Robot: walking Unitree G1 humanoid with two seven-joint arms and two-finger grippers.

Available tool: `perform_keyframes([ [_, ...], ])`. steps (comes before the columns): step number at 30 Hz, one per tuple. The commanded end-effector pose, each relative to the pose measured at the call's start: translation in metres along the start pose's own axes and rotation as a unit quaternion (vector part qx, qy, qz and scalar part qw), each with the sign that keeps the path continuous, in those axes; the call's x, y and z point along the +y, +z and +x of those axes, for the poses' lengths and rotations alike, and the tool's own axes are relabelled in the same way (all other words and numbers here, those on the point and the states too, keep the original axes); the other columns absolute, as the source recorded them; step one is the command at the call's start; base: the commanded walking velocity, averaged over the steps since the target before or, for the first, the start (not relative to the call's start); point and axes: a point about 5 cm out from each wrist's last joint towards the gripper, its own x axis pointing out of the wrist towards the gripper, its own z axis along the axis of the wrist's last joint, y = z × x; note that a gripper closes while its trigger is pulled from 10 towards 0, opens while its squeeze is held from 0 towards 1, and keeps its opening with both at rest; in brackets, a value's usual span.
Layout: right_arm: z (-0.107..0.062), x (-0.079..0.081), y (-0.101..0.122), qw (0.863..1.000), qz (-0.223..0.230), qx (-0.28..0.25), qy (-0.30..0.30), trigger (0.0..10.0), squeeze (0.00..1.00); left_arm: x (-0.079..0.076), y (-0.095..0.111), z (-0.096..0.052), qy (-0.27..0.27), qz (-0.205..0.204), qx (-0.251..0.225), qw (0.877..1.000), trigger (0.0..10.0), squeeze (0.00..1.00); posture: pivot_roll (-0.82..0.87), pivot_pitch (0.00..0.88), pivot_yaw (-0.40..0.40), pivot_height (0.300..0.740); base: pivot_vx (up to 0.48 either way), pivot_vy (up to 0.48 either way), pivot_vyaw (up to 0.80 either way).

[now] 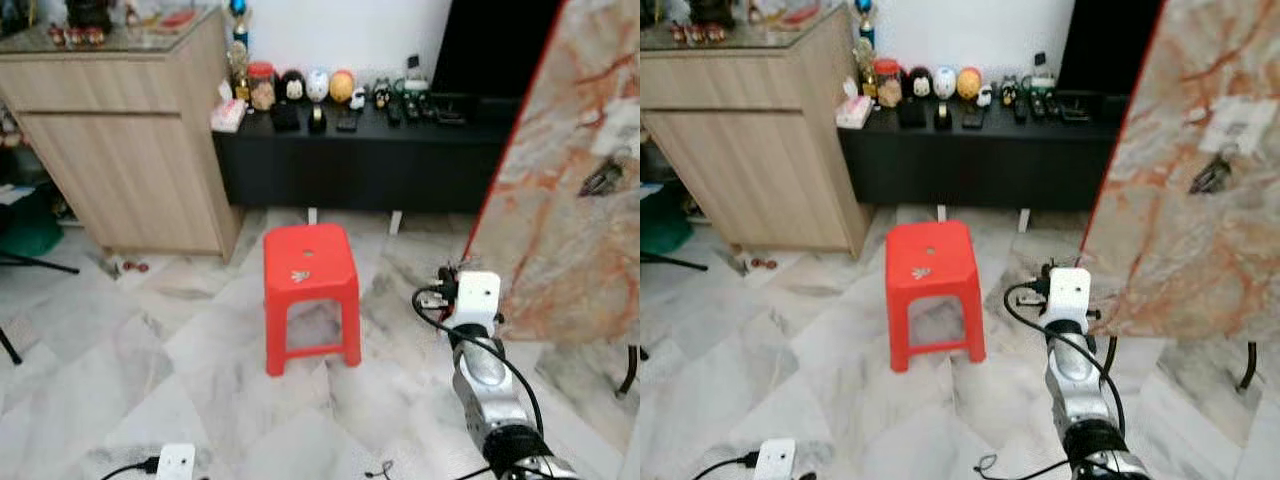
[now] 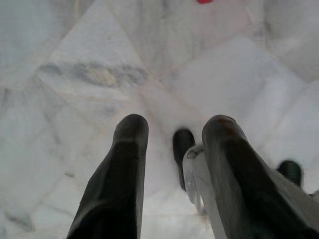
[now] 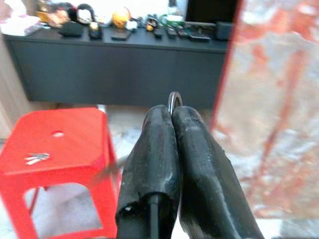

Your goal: Hang keys on a hook

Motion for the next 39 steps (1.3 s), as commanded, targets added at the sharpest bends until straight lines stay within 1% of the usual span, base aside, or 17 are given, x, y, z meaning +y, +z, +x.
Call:
perform_keyframes([
  [1, 0.002, 0.008, 0.003, 1.0, 0.009, -0.004, 0.003, 10.0, 0.0, 0.008, -0.007, -0.002, 0.005, 0.012, 0.015, 1.0, 10.0, 0.0, -0.03, 0.0, -0.013, 0.74, 0.0, -0.326, 0.0],
  [6, 0.001, 0.013, 0.001, 1.0, 0.012, -0.001, 0.003, 10.0, 0.0, 0.014, -0.009, -0.003, 0.004, 0.027, 0.02, 0.999, 10.0, 0.0, -0.02, 0.0, -0.002, 0.74, 0.0, -0.332, 0.0],
  [7, 0.0, 0.016, 0.0, 1.0, 0.015, 0.0, 0.005, 10.0, 0.0, 0.018, -0.01, -0.004, 0.006, 0.031, 0.024, 0.999, 10.0, 0.0, -0.02, 0.0, 0.009, 0.74, 0.0, -0.352, 0.0],
  [8, 0.0, 0.016, 0.0, 1.0, 0.015, 0.0, 0.005, 10.0, 0.0, 0.018, -0.01, -0.004, 0.006, 0.031, 0.024, 0.999, 10.0, 0.0, -0.02, 0.0, 0.009, 0.74, 0.0, -0.352, 0.0],
  [9, -0.001, 0.019, -0.002, 1.0, 0.016, 0.003, 0.006, 10.0, 0.0, 0.022, -0.012, -0.004, 0.009, 0.032, 0.028, 0.999, 10.0, 0.0, -0.02, 0.0, 0.011, 0.74, 0.0, -0.356, 0.0],
  [14, -0.001, 0.021, -0.002, 1.0, 0.015, 0.006, 0.009, 10.0, 0.0, 0.03, -0.014, -0.005, 0.016, 0.039, 0.038, 0.998, 10.0, 0.0, -0.05, 0.0, -0.002, 0.74, 0.0, -0.366, 0.0],
  [18, 0.005, 0.016, 0.006, 1.0, 0.008, -0.005, 0.012, 10.0, 0.0, 0.03, -0.011, -0.004, 0.022, 0.033, 0.038, 0.998, 10.0, 0.0, -0.05, 0.0, -0.013, 0.74, 0.0, -0.367, 0.0],
  [23, 0.012, 0.007, 0.01, 1.0, 0.002, -0.002, 0.001, 10.0, 0.0, 0.021, -0.005, -0.001, 0.01, 0.035, 0.034, 0.999, 10.0, 0.0, -0.03, 0.0, -0.014, 0.74, 0.0, -0.371, 0.0],
  [26, 0.013, 0.003, 0.01, 1.0, 0.019, -0.001, -0.017, 10.0, 0.0, 0.018, -0.006, -0.001, 0.01, 0.032, 0.037, 0.999, 10.0, 0.0, -0.03, 0.0, -0.019, 0.74, 0.0, -0.37, 0.0],
  [29, 0.012, 0.005, 0.009, 0.999, 0.028, 0.003, -0.016, 10.0, 0.0, 0.018, -0.011, -0.002, 0.013, 0.026, 0.043, 0.999, 10.0, 0.0, -0.03, 0.0, -0.029, 0.74, 0.0, -0.371, 0.0],
  [30, 0.012, 0.006, 0.009, 1.0, 0.025, 0.004, -0.012, 10.0, 0.0, 0.021, -0.017, -0.004, 0.028, 0.004, 0.05, 0.998, 10.0, 0.0, -0.04, 0.0, -0.025, 0.74, 0.0, -0.371, 0.0],
  [31, 0.012, 0.006, 0.009, 1.0, 0.024, 0.004, -0.011, 10.0, 0.0, 0.023, -0.018, -0.005, 0.034, -0.006, 0.053, 0.998, 10.0, 0.0, -0.04, 0.0, -0.025, 0.74, 0.0, -0.371, 0.0],
  [35, 0.011, -0.003, 0.007, 0.998, 0.048, 0.006, -0.036, 10.0, 0.0, 0.025, -0.028, -0.009, 0.032, 0.002, 0.065, 0.997, 10.0, 0.0, -0.06, 0.0, -0.021, 0.74, 0.0, -0.373, 0.0],
  [39, 0.007, -0.008, 0.001, 0.997, 0.055, 0.012, -0.048, 10.0, 0.0, 0.026, -0.035, -0.012, 0.035, 0.0, 0.072, 0.997, 10.0, 0.0, -0.06, 0.0, -0.02, 0.74, 0.0, -0.375, 0.0],
])
